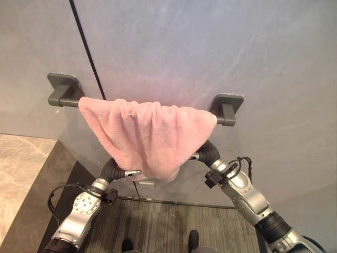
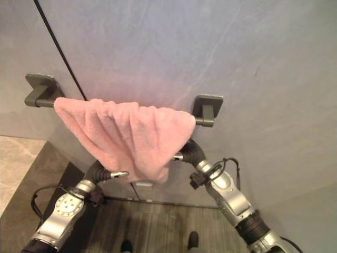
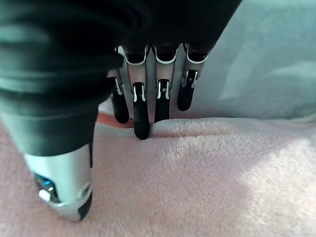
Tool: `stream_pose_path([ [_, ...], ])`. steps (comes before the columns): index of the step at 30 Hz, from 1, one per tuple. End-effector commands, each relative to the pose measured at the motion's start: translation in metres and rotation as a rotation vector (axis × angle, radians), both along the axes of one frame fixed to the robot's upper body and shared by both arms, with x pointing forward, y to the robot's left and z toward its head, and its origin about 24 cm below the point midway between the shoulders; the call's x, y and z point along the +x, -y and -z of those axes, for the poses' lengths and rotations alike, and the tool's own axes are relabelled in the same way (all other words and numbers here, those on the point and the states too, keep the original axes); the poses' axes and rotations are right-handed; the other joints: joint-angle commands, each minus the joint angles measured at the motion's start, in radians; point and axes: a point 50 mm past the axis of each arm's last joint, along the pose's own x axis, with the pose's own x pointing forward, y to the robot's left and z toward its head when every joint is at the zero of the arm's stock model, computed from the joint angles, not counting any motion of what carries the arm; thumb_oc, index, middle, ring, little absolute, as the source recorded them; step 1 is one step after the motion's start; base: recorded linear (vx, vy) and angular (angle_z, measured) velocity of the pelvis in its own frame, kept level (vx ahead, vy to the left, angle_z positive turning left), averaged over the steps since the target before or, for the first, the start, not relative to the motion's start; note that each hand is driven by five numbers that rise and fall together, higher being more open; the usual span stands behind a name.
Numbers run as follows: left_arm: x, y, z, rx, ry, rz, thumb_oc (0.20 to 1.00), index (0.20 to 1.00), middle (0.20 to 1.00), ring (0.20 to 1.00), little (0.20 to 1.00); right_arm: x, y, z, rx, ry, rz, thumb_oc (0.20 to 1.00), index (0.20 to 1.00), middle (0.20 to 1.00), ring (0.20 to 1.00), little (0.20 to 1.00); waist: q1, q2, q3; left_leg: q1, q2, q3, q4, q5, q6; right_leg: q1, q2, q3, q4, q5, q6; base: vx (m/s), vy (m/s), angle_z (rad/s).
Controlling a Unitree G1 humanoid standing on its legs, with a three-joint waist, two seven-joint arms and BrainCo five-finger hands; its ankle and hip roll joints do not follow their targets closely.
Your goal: Put brush and paste in cup on sink, flatten towel.
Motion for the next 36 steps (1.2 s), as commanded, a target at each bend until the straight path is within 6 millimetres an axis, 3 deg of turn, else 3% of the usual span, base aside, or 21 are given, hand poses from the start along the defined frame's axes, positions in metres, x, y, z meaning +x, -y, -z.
stream_pose_path([
  [1, 0.013, -0.008, -0.039, -0.057, 0.177, -0.023, 1.0, 1.0, 1.0, 1.0, 1.0, 0.01, 0.005, -0.037, 0.121, 0.135, 0.062, 1.0, 1.0, 1.0, 1.0, 1.0, 0.002, -0.016, -0.05, 0.018, -0.017, -0.001, 0.006, -0.024, 0.027, 0.067, -0.106, -0.025, 0.007, 0.008, 0.084, 0.0, 0.0, 0.0],
  [8, 0.018, -0.014, -0.073, -0.147, 0.334, -0.069, 1.0, 1.0, 1.0, 1.0, 1.0, 0.012, -0.002, -0.051, 0.174, 0.181, 0.033, 1.0, 1.0, 1.0, 1.0, 1.0, 0.002, -0.007, -0.06, 0.032, -0.019, 0.003, 0.006, -0.026, 0.026, 0.08, -0.107, -0.024, 0.007, 0.0, 0.078, 0.0, 0.0, 0.0],
  [9, 0.022, -0.012, -0.085, -0.151, 0.385, -0.063, 1.0, 1.0, 1.0, 1.0, 1.0, 0.015, -0.006, -0.06, 0.179, 0.211, 0.023, 1.0, 1.0, 1.0, 1.0, 1.0, 0.002, -0.006, -0.06, 0.031, -0.02, 0.004, 0.006, -0.026, 0.026, 0.079, -0.109, -0.026, 0.007, 0.001, 0.079, 0.0, 0.0, 0.0],
  [13, 0.029, -0.004, -0.1, -0.228, 0.43, -0.019, 1.0, 1.0, 1.0, 1.0, 1.0, 0.018, -0.015, -0.077, 0.187, 0.271, -0.007, 1.0, 1.0, 1.0, 1.0, 1.0, 0.0, -0.007, -0.06, 0.028, -0.024, 0.004, 0.006, -0.028, 0.027, 0.075, -0.112, -0.026, 0.007, 0.005, 0.081, 0.0, 0.0, 0.0],
  [14, 0.031, -0.002, -0.103, -0.236, 0.44, -0.004, 0.451, 0.451, 0.451, 0.451, 0.451, 0.019, -0.017, -0.081, 0.197, 0.282, -0.008, 1.0, 1.0, 1.0, 1.0, 1.0, -0.002, -0.008, -0.06, 0.027, -0.025, 0.005, 0.006, -0.028, 0.028, 0.074, -0.112, -0.024, 0.007, 0.006, 0.081, 0.0, 0.0, 0.0],
  [15, 0.032, 0.0, -0.107, -0.234, 0.453, 0.005, 0.2, 0.2, 0.2, 0.2, 0.2, 0.02, -0.018, -0.084, 0.215, 0.284, -0.013, 0.445, 0.445, 0.445, 0.445, 0.445, -0.003, -0.008, -0.059, 0.028, -0.025, 0.006, 0.006, -0.028, 0.028, 0.073, -0.113, -0.023, 0.007, 0.007, 0.082, 0.0, 0.0, 0.0],
  [16, 0.032, 0.0, -0.107, -0.234, 0.454, 0.006, 0.2, 0.2, 0.2, 0.2, 0.2, 0.02, -0.018, -0.084, 0.215, 0.284, -0.013, 0.294, 0.294, 0.294, 0.294, 0.294, -0.002, -0.008, -0.059, 0.028, -0.026, 0.007, 0.006, -0.028, 0.028, 0.073, -0.113, -0.023, 0.007, 0.007, 0.082, 0.0, 0.0, 0.0],
  [17, 0.033, 0.002, -0.112, -0.244, 0.472, 0.016, 0.2, 0.2, 0.2, 0.2, 0.2, 0.02, -0.021, -0.087, 0.24, 0.285, -0.025, 0.2, 0.2, 0.2, 0.2, 0.2, -0.003, -0.009, -0.058, 0.027, -0.026, 0.007, 0.006, -0.029, 0.029, 0.071, -0.113, -0.021, 0.007, 0.008, 0.082, 0.0, 0.0, 0.0],
  [22, 0.029, 0.001, -0.123, -0.291, 0.525, 0.017, 0.2, 0.2, 0.2, 0.2, 0.2, 0.008, -0.022, -0.104, 0.261, 0.368, -0.071, 0.2, 0.2, 0.2, 0.2, 0.2, -0.009, -0.014, -0.058, 0.028, -0.028, 0.013, 0.006, -0.033, 0.031, 0.066, -0.113, -0.012, 0.007, 0.01, 0.085, 0.0, 0.0, 0.0],
  [26, 0.013, -0.005, -0.131, -0.313, 0.584, 0.014, 0.2, 0.2, 0.2, 0.2, 0.2, -0.007, -0.015, -0.116, 0.25, 0.448, -0.114, 0.2, 0.2, 0.2, 0.2, 0.2, -0.01, -0.022, -0.058, 0.03, -0.028, 0.013, 0.006, -0.036, 0.033, 0.069, -0.114, -0.013, 0.007, 0.009, 0.085, 0.0, 0.0, 0.0],
  [36, -0.007, -0.02, -0.133, -0.324, 0.643, -0.063, 0.2, 0.2, 0.2, 0.2, 0.2, -0.013, -0.013, -0.123, 0.23, 0.504, -0.123, 0.2, 0.2, 0.2, 0.2, 0.2, 0.011, -0.03, -0.054, 0.032, -0.027, 0.013, 0.006, -0.036, 0.033, 0.071, -0.113, -0.018, 0.007, 0.007, 0.084, 0.0, 0.0, 0.0],
])
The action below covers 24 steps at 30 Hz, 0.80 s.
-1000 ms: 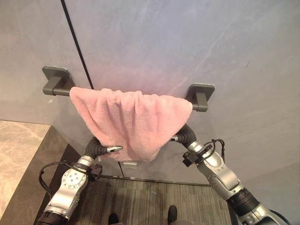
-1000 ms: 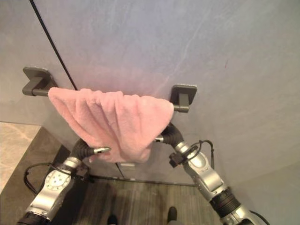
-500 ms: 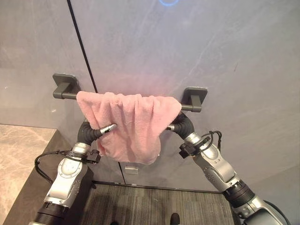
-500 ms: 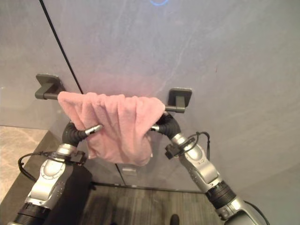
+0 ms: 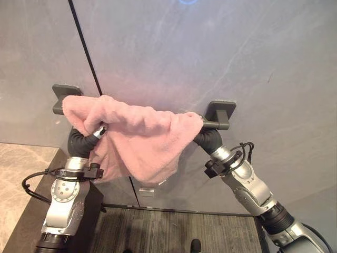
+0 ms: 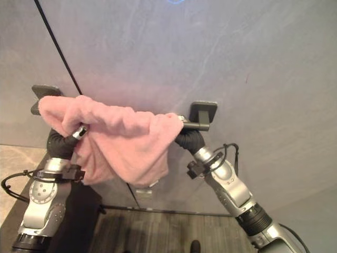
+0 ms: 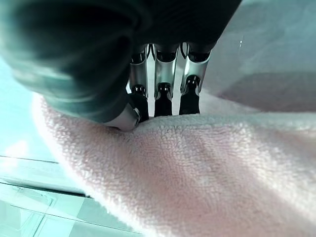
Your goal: Put brush and paste in cup on sink, flatten towel.
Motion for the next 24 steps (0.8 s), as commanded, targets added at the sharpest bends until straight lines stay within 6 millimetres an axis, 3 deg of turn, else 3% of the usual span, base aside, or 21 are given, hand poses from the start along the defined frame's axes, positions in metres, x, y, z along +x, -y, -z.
stream_pose_path([
  [1, -0.005, 0.002, -0.036, 0.031, 0.202, 0.021, 0.2, 0.2, 0.2, 0.2, 0.2, -0.012, -0.001, -0.071, 0.163, 0.32, -0.057, 0.2, 0.2, 0.2, 0.2, 0.2, 0.014, -0.039, 0.002, 0.018, -0.022, 0.005, 0.004, -0.03, 0.037, 0.061, -0.114, -0.025, -0.001, 0.007, 0.082, 0.0, 0.0, 0.0],
  [3, -0.004, -0.002, -0.024, 0.051, 0.135, 0.01, 0.2, 0.2, 0.2, 0.2, 0.2, -0.011, -0.001, -0.068, 0.133, 0.32, -0.035, 0.2, 0.2, 0.2, 0.2, 0.2, 0.017, -0.037, 0.003, 0.015, -0.022, 0.002, 0.004, -0.029, 0.038, 0.06, -0.114, -0.028, -0.001, 0.006, 0.081, 0.0, 0.0, 0.0],
  [5, -0.001, -0.001, -0.013, 0.07, 0.071, 0.022, 0.492, 0.492, 0.492, 0.492, 0.492, -0.009, -0.001, -0.064, 0.116, 0.309, -0.022, 0.2, 0.2, 0.2, 0.2, 0.2, 0.018, -0.035, 0.005, 0.015, -0.023, 0.0, 0.004, -0.028, 0.038, 0.061, -0.114, -0.029, -0.001, 0.006, 0.079, 0.0, 0.0, 0.0],
  [6, -0.001, -0.001, -0.013, 0.07, 0.071, 0.022, 0.558, 0.558, 0.558, 0.558, 0.558, -0.009, 0.0, -0.064, 0.116, 0.309, -0.021, 0.2, 0.2, 0.2, 0.2, 0.2, 0.018, -0.035, 0.005, 0.015, -0.023, 0.0, 0.004, -0.028, 0.038, 0.061, -0.114, -0.029, -0.001, 0.006, 0.079, 0.0, 0.0, 0.0],
  [7, 0.004, 0.003, 0.009, 0.052, -0.037, 0.061, 1.0, 1.0, 1.0, 1.0, 1.0, -0.006, 0.001, -0.06, 0.084, 0.304, 0.009, 0.388, 0.388, 0.388, 0.388, 0.388, 0.014, -0.032, 0.006, 0.014, -0.023, -0.001, 0.004, -0.026, 0.039, 0.062, -0.114, -0.028, -0.001, 0.007, 0.077, 0.0, 0.0, 0.0],
  [8, 0.004, 0.003, 0.009, 0.052, -0.036, 0.062, 1.0, 1.0, 1.0, 1.0, 1.0, -0.007, 0.001, -0.06, 0.084, 0.304, 0.01, 0.827, 0.827, 0.827, 0.827, 0.827, 0.015, -0.032, 0.006, 0.014, -0.023, -0.001, 0.004, -0.026, 0.039, 0.062, -0.114, -0.028, -0.001, 0.007, 0.077, 0.0, 0.0, 0.0],
  [9, 0.006, 0.008, 0.029, 0.093, -0.143, 0.078, 1.0, 1.0, 1.0, 1.0, 1.0, -0.003, 0.005, -0.052, 0.048, 0.29, 0.068, 1.0, 1.0, 1.0, 1.0, 1.0, 0.01, -0.028, 0.006, 0.014, -0.023, -0.001, 0.004, -0.026, 0.04, 0.063, -0.113, -0.028, -0.001, 0.007, 0.076, 0.0, 0.0, 0.0],
  [12, 0.001, 0.006, 0.07, 0.277, -0.344, 0.066, 1.0, 1.0, 1.0, 1.0, 1.0, 0.001, 0.014, -0.033, 0.007, 0.217, 0.133, 1.0, 1.0, 1.0, 1.0, 1.0, 0.0, -0.022, 0.007, 0.018, -0.023, 0.003, 0.004, -0.026, 0.041, 0.063, -0.112, -0.023, -0.001, 0.009, 0.078, 0.0, 0.0, 0.0],
  [13, -0.005, 0.001, 0.091, 0.347, -0.446, 0.046, 1.0, 1.0, 1.0, 1.0, 1.0, 0.002, 0.022, -0.019, -0.006, 0.161, 0.178, 1.0, 1.0, 1.0, 1.0, 1.0, -0.004, -0.019, 0.007, 0.02, -0.023, 0.007, 0.004, -0.026, 0.041, 0.063, -0.112, -0.021, -0.001, 0.009, 0.079, 0.0, 0.0, 0.0],
  [15, -0.014, -0.011, 0.105, 0.455, -0.519, -0.016, 1.0, 1.0, 1.0, 1.0, 1.0, 0.0, 0.032, 0.009, -0.047, 0.044, 0.212, 1.0, 1.0, 1.0, 1.0, 1.0, -0.012, -0.018, 0.006, 0.023, -0.022, 0.01, 0.004, -0.027, 0.04, 0.062, -0.111, -0.019, -0.001, 0.009, 0.079, 0.0, 0.0, 0.0],
  [16, -0.021, -0.02, 0.115, 0.55, -0.579, -0.063, 1.0, 1.0, 1.0, 1.0, 1.0, -0.002, 0.043, 0.032, -0.082, -0.064, 0.256, 1.0, 1.0, 1.0, 1.0, 1.0, -0.015, -0.017, 0.007, 0.025, -0.021, 0.012, 0.004, -0.025, 0.039, 0.063, -0.109, -0.018, -0.001, 0.01, 0.08, 0.0, 0.0, 0.0],
  [17, -0.036, -0.034, 0.105, 0.742, -0.565, -0.101, 1.0, 1.0, 1.0, 1.0, 1.0, -0.014, 0.069, 0.052, -0.172, -0.136, 0.317, 1.0, 1.0, 1.0, 1.0, 1.0, -0.018, -0.016, 0.01, 0.024, -0.017, 0.012, 0.004, -0.026, 0.038, 0.061, -0.107, -0.019, -0.001, 0.007, 0.08, 0.0, 0.0, 0.0],
  [18, -0.047, -0.044, 0.106, 0.715, -0.6, -0.12, 1.0, 1.0, 1.0, 1.0, 1.0, -0.021, 0.08, 0.055, -0.192, -0.159, 0.322, 1.0, 1.0, 1.0, 1.0, 1.0, -0.018, -0.015, 0.008, 0.025, -0.016, 0.013, 0.004, -0.027, 0.037, 0.062, -0.107, -0.02, -0.001, 0.006, 0.081, 0.0, 0.0, 0.0],
  [20, -0.062, -0.06, 0.089, 0.714, -0.57, -0.179, 1.0, 1.0, 1.0, 1.0, 1.0, -0.036, 0.106, 0.062, -0.202, -0.21, 0.382, 1.0, 1.0, 1.0, 1.0, 1.0, -0.025, -0.014, 0.005, 0.023, -0.015, 0.011, 0.004, -0.027, 0.034, 0.064, -0.107, -0.025, -0.001, 0.005, 0.083, 0.0, 0.0, 0.0],
  [22, -0.073, -0.076, 0.062, 0.764, -0.482, -0.282, 1.0, 1.0, 1.0, 1.0, 1.0, -0.054, 0.132, 0.051, -0.224, -0.162, 0.469, 1.0, 1.0, 1.0, 1.0, 1.0, -0.031, -0.013, 0.004, 0.025, -0.013, 0.005, 0.004, -0.031, 0.03, 0.072, -0.107, -0.034, -0.001, 0.0, 0.085, 0.0, 0.0, 0.0],
  [23, -0.074, -0.076, 0.061, 0.764, -0.483, -0.282, 1.0, 1.0, 1.0, 1.0, 1.0, -0.055, 0.132, 0.051, -0.224, -0.163, 0.468, 1.0, 1.0, 1.0, 1.0, 1.0, -0.032, -0.014, 0.002, 0.022, -0.013, 0.005, 0.004, -0.027, 0.031, 0.07, -0.107, -0.034, -0.001, 0.003, 0.085, 0.01, -0.005, 0.03],
  [24, -0.079, -0.084, 0.046, 0.774, -0.421, -0.361, 1.0, 1.0, 1.0, 1.0, 1.0, -0.063, 0.146, 0.037, -0.26, -0.093, 0.533, 1.0, 1.0, 1.0, 1.0, 1.0, -0.034, -0.013, 0.003, 0.022, -0.012, 0.0, 0.004, -0.03, 0.028, 0.074, -0.107, -0.038, 0.0, -0.001, 0.086, 0.0, 0.0, 0.0],
])
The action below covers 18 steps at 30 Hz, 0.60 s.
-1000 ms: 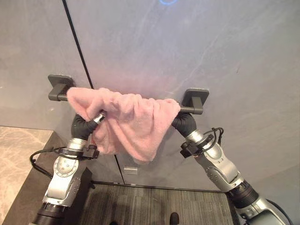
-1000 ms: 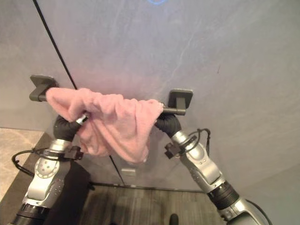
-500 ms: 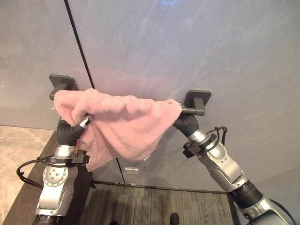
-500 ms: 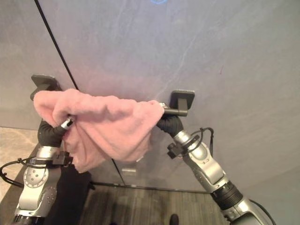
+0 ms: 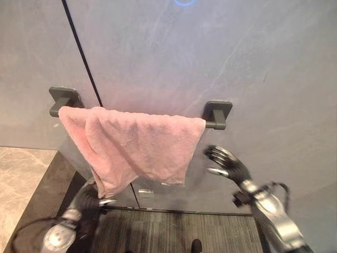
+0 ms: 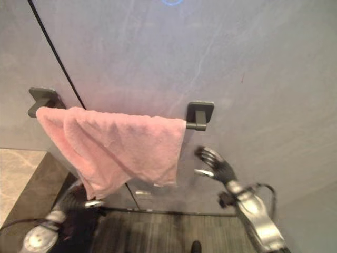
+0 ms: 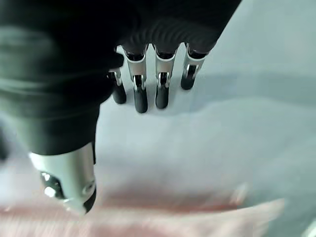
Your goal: Put brush and paste in cup on sink, flatten towel.
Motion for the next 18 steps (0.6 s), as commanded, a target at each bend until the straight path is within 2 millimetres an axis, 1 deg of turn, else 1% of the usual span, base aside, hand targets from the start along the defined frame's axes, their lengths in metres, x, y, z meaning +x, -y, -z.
stream_pose_path([
  [1, 0.009, -0.018, -0.069, 0.219, 0.297, 0.024, 1.0, 1.0, 1.0, 1.0, 1.0, -0.002, 0.021, -0.072, -0.146, 0.347, 0.019, 1.0, 1.0, 1.0, 1.0, 1.0, -0.019, -0.025, -0.005, 0.015, -0.016, -0.002, 0.009, -0.019, 0.021, 0.07, -0.102, -0.036, 0.008, 0.016, 0.08, 0.01, -0.006, 0.06],
  [2, 0.007, -0.022, -0.084, 0.28, 0.366, 0.004, 1.0, 1.0, 1.0, 1.0, 1.0, -0.007, 0.031, -0.089, -0.251, 0.422, 0.067, 1.0, 1.0, 1.0, 1.0, 1.0, -0.022, -0.024, -0.009, 0.013, -0.015, -0.006, 0.009, -0.019, 0.019, 0.071, -0.104, -0.04, 0.008, 0.015, 0.081, -0.01, -0.004, 0.05],
  [3, 0.007, -0.021, -0.084, 0.28, 0.366, 0.005, 1.0, 1.0, 1.0, 1.0, 1.0, -0.008, 0.031, -0.089, -0.252, 0.422, 0.069, 1.0, 1.0, 1.0, 1.0, 1.0, -0.021, -0.025, -0.009, 0.009, -0.016, -0.007, 0.009, -0.014, 0.02, 0.068, -0.104, -0.04, 0.007, 0.019, 0.08, -0.02, -0.005, 0.04],
  [4, 0.007, -0.024, -0.112, 0.404, 0.481, -0.007, 1.0, 1.0, 1.0, 1.0, 1.0, -0.015, 0.04, -0.121, -0.478, 0.57, 0.134, 1.0, 1.0, 1.0, 1.0, 1.0, -0.025, -0.023, -0.015, 0.004, -0.015, -0.014, 0.009, -0.015, 0.018, 0.069, -0.105, -0.046, 0.007, 0.017, 0.082, 0.0, 0.0, 0.0],
  [6, 0.007, -0.021, -0.135, 0.526, 0.574, 0.003, 1.0, 1.0, 1.0, 1.0, 1.0, -0.02, 0.039, -0.152, -0.68, 0.71, 0.165, 1.0, 1.0, 1.0, 1.0, 1.0, -0.026, -0.021, -0.025, 0.002, -0.013, -0.017, 0.009, -0.016, 0.017, 0.068, -0.105, -0.048, 0.007, 0.016, 0.083, 0.0, -0.002, 0.05],
  [7, 0.009, -0.019, -0.144, 0.577, 0.62, 0.003, 1.0, 1.0, 1.0, 1.0, 1.0, -0.021, 0.034, -0.165, -0.736, 0.799, 0.175, 1.0, 1.0, 1.0, 1.0, 1.0, -0.026, -0.019, -0.03, 0.002, -0.013, -0.017, 0.009, -0.017, 0.016, 0.068, -0.106, -0.048, 0.007, 0.016, 0.084, 0.0, 0.003, 0.05],
  [8, 0.012, -0.014, -0.156, 0.633, 0.681, 0.021, 1.0, 1.0, 1.0, 1.0, 1.0, -0.02, 0.028, -0.178, -0.756, 0.891, 0.182, 1.0, 1.0, 1.0, 1.0, 1.0, -0.024, -0.018, -0.035, 0.002, -0.013, -0.017, 0.009, -0.017, 0.015, 0.068, -0.106, -0.047, 0.007, 0.016, 0.085, 0.0, 0.0, 0.0],
  [9, 0.015, -0.011, -0.164, 0.676, 0.732, 0.033, 1.0, 1.0, 1.0, 1.0, 1.0, -0.017, 0.02, -0.187, -0.737, 0.963, 0.164, 1.0, 1.0, 1.0, 1.0, 1.0, -0.022, -0.018, -0.039, 0.002, -0.014, -0.016, 0.009, -0.018, 0.014, 0.067, -0.106, -0.046, 0.007, 0.016, 0.085, 0.0, 0.0, 0.0],
  [10, 0.021, 0.006, -0.182, 0.707, 0.844, 0.114, 1.0, 1.0, 1.0, 1.0, 1.0, -0.018, -0.004, -0.203, -0.687, 1.112, 0.073, 1.0, 1.0, 1.0, 1.0, 1.0, -0.018, -0.016, -0.045, 0.006, -0.014, -0.017, 0.009, -0.024, 0.012, 0.069, -0.105, -0.045, 0.007, 0.012, 0.086, 0.0, 0.0, 0.0],
  [12, 0.026, 0.022, -0.195, 0.749, 0.888, 0.23, 1.0, 1.0, 1.0, 1.0, 1.0, -0.015, -0.024, -0.213, -0.687, 1.193, -0.037, 1.0, 1.0, 1.0, 1.0, 1.0, -0.014, -0.016, -0.046, 0.003, -0.017, -0.016, 0.009, -0.017, 0.013, 0.065, -0.107, -0.041, 0.007, 0.019, 0.085, -0.04, 0.016, -0.01],
  [14, 0.032, 0.035, -0.202, 0.807, 0.87, 0.353, 1.0, 1.0, 1.0, 1.0, 1.0, -0.009, -0.042, -0.219, -0.759, 1.229, -0.16, 1.0, 1.0, 1.0, 1.0, 1.0, -0.011, -0.016, -0.048, 0.009, -0.017, -0.013, 0.009, -0.023, 0.011, 0.068, -0.108, -0.039, 0.007, 0.015, 0.087, -0.01, 0.013, 0.03],
  [15, 0.032, 0.034, -0.202, 0.808, 0.871, 0.35, 1.0, 1.0, 1.0, 1.0, 1.0, -0.008, -0.042, -0.22, -0.759, 1.231, -0.161, 1.0, 1.0, 1.0, 1.0, 1.0, -0.013, -0.016, -0.046, 0.006, -0.018, -0.012, 0.009, -0.018, 0.012, 0.065, -0.109, -0.038, 0.007, 0.019, 0.086, 0.0, 0.0, 0.0],
  [16, 0.037, 0.047, -0.208, 0.886, 0.861, 0.451, 1.0, 1.0, 1.0, 1.0, 1.0, -0.003, -0.053, -0.222, -0.819, 1.236, -0.238, 1.0, 1.0, 1.0, 1.0, 1.0, -0.011, -0.017, -0.047, 0.005, -0.019, -0.011, 0.009, -0.016, 0.011, 0.063, -0.109, -0.039, 0.007, 0.023, 0.087, -0.03, 0.01, -0.04],
  [18, 0.04, 0.055, -0.212, 0.907, 0.854, 0.528, 1.0, 1.0, 1.0, 1.0, 1.0, 0.004, -0.061, -0.223, -0.883, 1.239, -0.285, 1.0, 1.0, 1.0, 1.0, 1.0, -0.009, -0.016, -0.044, 0.006, -0.021, -0.01, 0.009, -0.014, 0.01, 0.064, -0.11, -0.038, 0.007, 0.026, 0.088, -0.01, 0.009, -0.03],
])
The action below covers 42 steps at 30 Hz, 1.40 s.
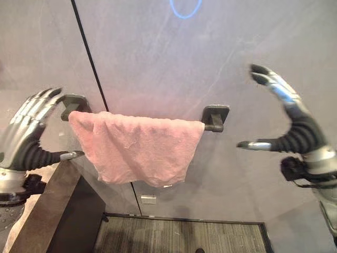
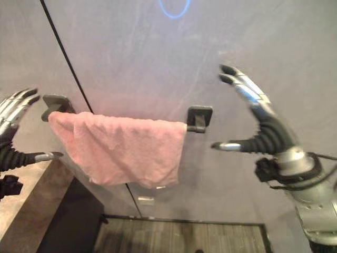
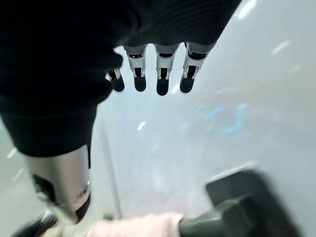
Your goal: Put brush and paste in cup on sink, flatten towel.
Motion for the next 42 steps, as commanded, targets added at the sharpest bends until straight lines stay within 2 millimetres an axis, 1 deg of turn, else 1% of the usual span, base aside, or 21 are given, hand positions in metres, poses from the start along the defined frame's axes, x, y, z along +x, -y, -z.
stream_pose_path([
  [1, 0.007, 0.023, -0.03, 0.155, 0.064, 0.14, 1.0, 1.0, 1.0, 1.0, 1.0, 0.005, -0.017, -0.025, -0.136, 0.14, -0.038, 1.0, 1.0, 1.0, 1.0, 1.0, -0.005, -0.018, 0.032, 0.009, -0.006, -0.006, 0.004, -0.015, 0.013, 0.063, -0.098, -0.033, 0.002, 0.017, 0.081, 0.0, 0.0, 0.0],
  [4, 0.01, 0.028, -0.029, 0.187, 0.023, 0.169, 1.0, 1.0, 1.0, 1.0, 1.0, 0.013, -0.023, -0.023, -0.21, 0.118, -0.038, 1.0, 1.0, 1.0, 1.0, 1.0, -0.003, -0.018, 0.037, 0.008, -0.007, -0.004, 0.004, -0.012, 0.012, 0.062, -0.098, -0.031, 0.002, 0.02, 0.082, 0.0, 0.0, 0.0],
  [7, 0.019, 0.032, -0.02, 0.216, -0.048, 0.195, 1.0, 1.0, 1.0, 1.0, 1.0, 0.03, -0.033, -0.016, -0.267, 0.082, -0.032, 1.0, 1.0, 1.0, 1.0, 1.0, -0.001, -0.016, 0.046, 0.004, -0.008, -0.005, 0.004, -0.009, 0.011, 0.057, -0.1, -0.03, 0.002, 0.022, 0.083, 0.0, 0.0, 0.0],
  [9, 0.026, 0.035, -0.015, 0.252, -0.063, 0.195, 1.0, 1.0, 1.0, 1.0, 1.0, 0.039, -0.04, -0.013, -0.275, 0.079, -0.033, 1.0, 1.0, 1.0, 1.0, 1.0, -0.002, -0.012, 0.053, -0.001, -0.01, -0.006, 0.004, -0.006, 0.011, 0.054, -0.101, -0.032, 0.002, 0.023, 0.083, 0.0, 0.0, 0.0],
  [10, 0.027, 0.035, -0.015, 0.251, -0.062, 0.195, 1.0, 1.0, 1.0, 1.0, 1.0, 0.039, -0.04, -0.014, -0.276, 0.08, -0.033, 1.0, 1.0, 1.0, 1.0, 1.0, -0.002, -0.011, 0.054, -0.001, -0.01, -0.006, 0.004, -0.006, 0.011, 0.054, -0.101, -0.032, 0.002, 0.023, 0.083, 0.0, 0.0, 0.0],
  [12, 0.032, 0.039, -0.013, 0.26, -0.091, 0.221, 1.0, 1.0, 1.0, 1.0, 1.0, 0.046, -0.051, -0.011, -0.279, 0.078, -0.058, 1.0, 1.0, 1.0, 1.0, 1.0, -0.002, -0.007, 0.064, -0.008, -0.012, -0.007, 0.004, -0.004, 0.011, 0.047, -0.104, -0.033, 0.002, 0.025, 0.084, 0.0, 0.0, 0.0],
  [13, 0.033, 0.039, -0.013, 0.259, -0.09, 0.221, 1.0, 1.0, 1.0, 1.0, 1.0, 0.046, -0.051, -0.011, -0.28, 0.079, -0.057, 1.0, 1.0, 1.0, 1.0, 1.0, -0.002, -0.007, 0.064, -0.009, -0.012, -0.007, 0.004, -0.004, 0.012, 0.047, -0.105, -0.033, 0.002, 0.025, 0.084, 0.0, 0.0, 0.0],
  [17, 0.042, 0.045, -0.01, 0.261, -0.103, 0.245, 1.0, 1.0, 1.0, 1.0, 1.0, 0.053, -0.063, -0.008, -0.312, 0.078, -0.076, 1.0, 1.0, 1.0, 1.0, 1.0, -0.004, -0.004, 0.074, -0.015, -0.014, -0.007, 0.004, -0.003, 0.013, 0.038, -0.108, -0.029, 0.002, 0.029, 0.084, 0.0, 0.0, 0.0],
  [21, 0.05, 0.045, -0.004, 0.252, -0.121, 0.233, 1.0, 1.0, 1.0, 1.0, 1.0, 0.065, -0.073, 0.001, -0.36, 0.063, -0.059, 1.0, 1.0, 1.0, 1.0, 1.0, 0.0, 0.0, 0.079, -0.017, -0.016, -0.004, 0.004, -0.003, 0.014, 0.033, -0.109, -0.024, 0.002, 0.03, 0.084, 0.0, 0.0, 0.0],
  [23, 0.052, 0.044, -0.001, 0.241, -0.133, 0.23, 1.0, 1.0, 1.0, 1.0, 1.0, 0.068, -0.076, 0.005, -0.375, 0.055, -0.062, 1.0, 1.0, 1.0, 1.0, 1.0, 0.002, 0.002, 0.082, -0.016, -0.017, -0.003, 0.004, -0.005, 0.016, 0.032, -0.109, -0.021, 0.002, 0.029, 0.083, 0.0, 0.0, 0.0],
  [26, 0.054, 0.042, 0.002, 0.218, -0.148, 0.223, 1.0, 1.0, 1.0, 1.0, 1.0, 0.069, -0.082, 0.012, -0.453, 0.057, -0.067, 1.0, 1.0, 1.0, 1.0, 1.0, 0.003, 0.005, 0.08, -0.008, -0.018, 0.003, 0.004, -0.009, 0.016, 0.031, -0.109, -0.014, 0.002, 0.024, 0.083, 0.02, 0.002, -0.01],
  [27, 0.054, 0.042, 0.002, 0.217, -0.148, 0.222, 1.0, 1.0, 1.0, 1.0, 1.0, 0.069, -0.082, 0.012, -0.454, 0.057, -0.067, 1.0, 1.0, 1.0, 1.0, 1.0, 0.003, 0.006, 0.08, -0.007, -0.018, 0.003, 0.004, -0.009, 0.016, 0.031, -0.109, -0.014, 0.002, 0.024, 0.083, 0.0, 0.0, 0.0],
  [28, 0.055, 0.041, 0.005, 0.215, -0.163, 0.215, 1.0, 1.0, 1.0, 1.0, 1.0, 0.07, -0.083, 0.017, -0.513, 0.059, -0.061, 1.0, 1.0, 1.0, 1.0, 1.0, 0.002, 0.006, 0.078, -0.004, -0.017, 0.005, 0.004, -0.009, 0.016, 0.034, -0.108, -0.012, 0.002, 0.022, 0.082, 0.0, 0.0, 0.0],
  [33, 0.055, 0.04, 0.01, 0.232, -0.195, 0.204, 1.0, 1.0, 1.0, 1.0, 1.0, 0.073, -0.081, 0.028, -0.674, 0.071, -0.029, 1.0, 1.0, 1.0, 1.0, 1.0, 0.001, 0.007, 0.076, 0.006, -0.013, 0.007, 0.004, -0.012, 0.015, 0.042, -0.103, -0.013, 0.002, 0.014, 0.08, 0.01, -0.002, -0.01],
  [37, 0.053, 0.038, 0.014, 0.246, -0.217, 0.194, 1.0, 1.0, 1.0, 1.0, 1.0, 0.073, -0.077, 0.033, -0.717, 0.061, -0.018, 1.0, 1.0, 1.0, 1.0, 1.0, -0.001, 0.011, 0.078, 0.01, -0.011, 0.009, 0.004, -0.011, 0.013, 0.047, -0.101, -0.015, 0.002, 0.011, 0.08, 0.01, -0.003, -0.04],
  [42, 0.052, 0.03, 0.019, 0.26, -0.245, 0.152, 1.0, 1.0, 1.0, 1.0, 1.0, 0.074, -0.066, 0.036, -0.743, 0.039, 0.018, 1.0, 1.0, 1.0, 1.0, 1.0, -0.001, 0.012, 0.079, 0.013, -0.007, 0.01, 0.004, -0.01, 0.011, 0.05, -0.099, -0.017, 0.002, 0.008, 0.08, 0.0, -0.002, -0.01],
])
